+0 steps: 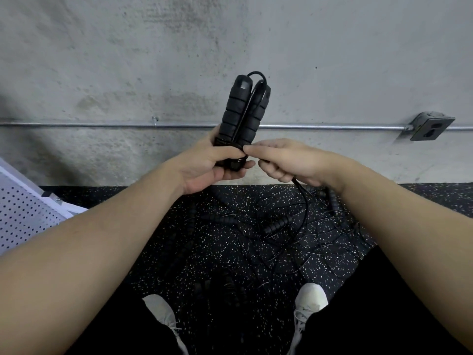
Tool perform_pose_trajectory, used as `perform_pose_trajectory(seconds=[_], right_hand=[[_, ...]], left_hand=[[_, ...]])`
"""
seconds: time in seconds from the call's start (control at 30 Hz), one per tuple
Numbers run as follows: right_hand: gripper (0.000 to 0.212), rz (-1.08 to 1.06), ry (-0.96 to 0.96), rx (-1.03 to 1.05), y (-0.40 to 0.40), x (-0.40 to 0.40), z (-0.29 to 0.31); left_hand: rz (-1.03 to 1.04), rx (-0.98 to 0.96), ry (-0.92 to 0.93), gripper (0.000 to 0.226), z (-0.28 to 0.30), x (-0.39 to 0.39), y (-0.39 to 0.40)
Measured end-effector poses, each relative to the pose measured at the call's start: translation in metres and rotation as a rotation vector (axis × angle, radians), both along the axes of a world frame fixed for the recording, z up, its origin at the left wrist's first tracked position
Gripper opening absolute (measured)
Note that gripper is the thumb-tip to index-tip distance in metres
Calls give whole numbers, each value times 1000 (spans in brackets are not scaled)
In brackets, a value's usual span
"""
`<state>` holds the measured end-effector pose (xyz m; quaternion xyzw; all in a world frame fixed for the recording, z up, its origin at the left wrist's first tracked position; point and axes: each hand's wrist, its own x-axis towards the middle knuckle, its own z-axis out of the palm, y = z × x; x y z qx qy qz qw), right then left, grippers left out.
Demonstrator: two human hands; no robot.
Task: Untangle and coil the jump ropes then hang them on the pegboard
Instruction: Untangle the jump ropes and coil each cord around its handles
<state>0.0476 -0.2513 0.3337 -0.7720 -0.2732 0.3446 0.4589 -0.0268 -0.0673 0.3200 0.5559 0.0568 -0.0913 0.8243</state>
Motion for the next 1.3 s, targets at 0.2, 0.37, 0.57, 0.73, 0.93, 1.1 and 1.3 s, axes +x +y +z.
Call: perform_pose_trajectory(seconds=[0.2,0.37,0.57,0.73,0.93,1.1,1.3], right_hand=[[49,-55,82,141,-3,-8,-6],[34,-123,216,231,-2,-4,-7],[40,-257,205,273,4,-2,-8],[41,-350,112,276,13,-4,-8],[37,-241,-28,213,17,-13,-5],[33,-24,-57,147,2,-3,-12],[28,58,-198,-18,-4,3,-19]], left_hand=[[-162,19,-6,69,4,-7,5],[-127,-77,-41,56,9,-7,-2],[63,-111,10,45,10,-3,-16],[310,-142,77,61,3,5,-23],[336,-241,84,33,10,7,-11],[312,-482,84,39,14,7,16],[10,-400,123,39,18,0,11]])
